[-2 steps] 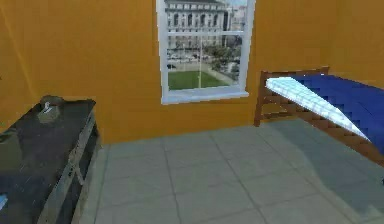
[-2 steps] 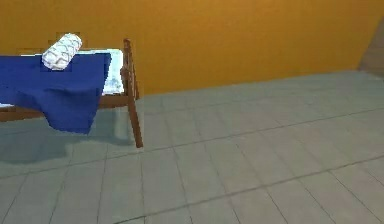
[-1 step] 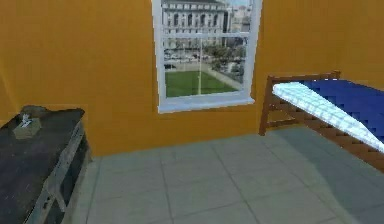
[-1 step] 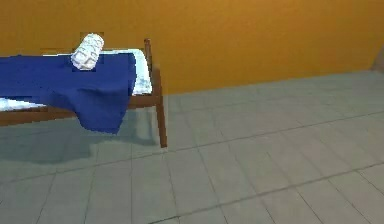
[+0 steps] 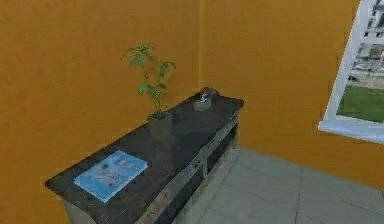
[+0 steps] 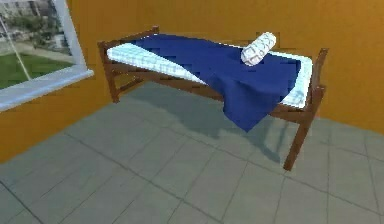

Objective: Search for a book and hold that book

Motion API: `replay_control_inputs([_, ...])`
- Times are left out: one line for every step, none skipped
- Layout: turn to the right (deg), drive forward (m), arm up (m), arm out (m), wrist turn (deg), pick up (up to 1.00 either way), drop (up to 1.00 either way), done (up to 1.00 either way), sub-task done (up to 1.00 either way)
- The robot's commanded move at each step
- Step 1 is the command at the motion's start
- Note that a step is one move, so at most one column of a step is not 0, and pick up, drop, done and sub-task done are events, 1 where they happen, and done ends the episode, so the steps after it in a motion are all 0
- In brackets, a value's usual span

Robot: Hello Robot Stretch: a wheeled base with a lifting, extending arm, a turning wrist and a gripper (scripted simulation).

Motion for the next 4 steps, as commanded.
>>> replay_control_inputs([-45.0, 0.0, 0.0, 0.0, 0.0, 0.0, 0.0, 0.0, 0.0])
replay_control_inputs([-45.0, 0.0, 0.0, 0.0, 0.0, 0.0, 0.0, 0.0, 0.0])
replay_control_inputs([-24.0, 0.0, 0.0, 0.0, 0.0, 0.0, 0.0, 0.0, 0.0])
replay_control_inputs([45.0, 0.0, 0.0, 0.0, 0.0, 0.0, 0.0, 0.0, 0.0])
